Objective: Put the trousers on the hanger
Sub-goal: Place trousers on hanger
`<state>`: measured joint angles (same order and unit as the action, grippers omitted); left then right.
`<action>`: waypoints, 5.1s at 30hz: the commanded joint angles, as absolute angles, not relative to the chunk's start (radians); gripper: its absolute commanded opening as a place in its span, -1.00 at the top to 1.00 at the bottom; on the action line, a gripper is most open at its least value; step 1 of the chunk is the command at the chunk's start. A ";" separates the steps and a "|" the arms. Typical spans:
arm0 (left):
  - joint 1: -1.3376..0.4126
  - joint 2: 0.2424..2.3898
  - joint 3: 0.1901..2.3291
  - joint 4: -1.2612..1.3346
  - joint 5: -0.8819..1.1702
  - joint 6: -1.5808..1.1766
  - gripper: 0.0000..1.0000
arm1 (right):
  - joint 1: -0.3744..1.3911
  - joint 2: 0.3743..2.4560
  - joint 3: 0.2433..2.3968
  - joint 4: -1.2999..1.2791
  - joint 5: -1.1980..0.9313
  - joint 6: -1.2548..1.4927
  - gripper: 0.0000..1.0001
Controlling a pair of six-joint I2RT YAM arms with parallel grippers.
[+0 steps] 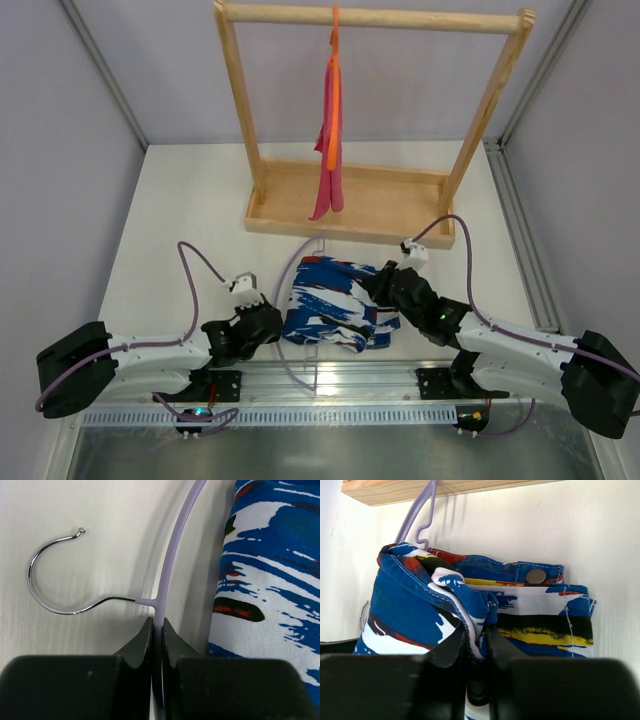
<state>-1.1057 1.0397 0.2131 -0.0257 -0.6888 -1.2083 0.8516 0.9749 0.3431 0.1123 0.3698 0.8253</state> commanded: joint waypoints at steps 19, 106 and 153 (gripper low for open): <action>-1.098 1.055 0.181 0.038 -0.667 -1.177 0.99 | 0.962 0.699 0.084 0.213 0.164 1.020 -0.61; -1.068 1.175 0.112 0.288 -0.712 -1.221 1.00 | 1.209 0.321 0.264 -0.655 0.532 1.399 -0.35; -1.066 1.180 0.121 0.290 -0.709 -1.221 0.99 | 1.391 0.881 0.425 -0.442 0.422 1.905 -0.19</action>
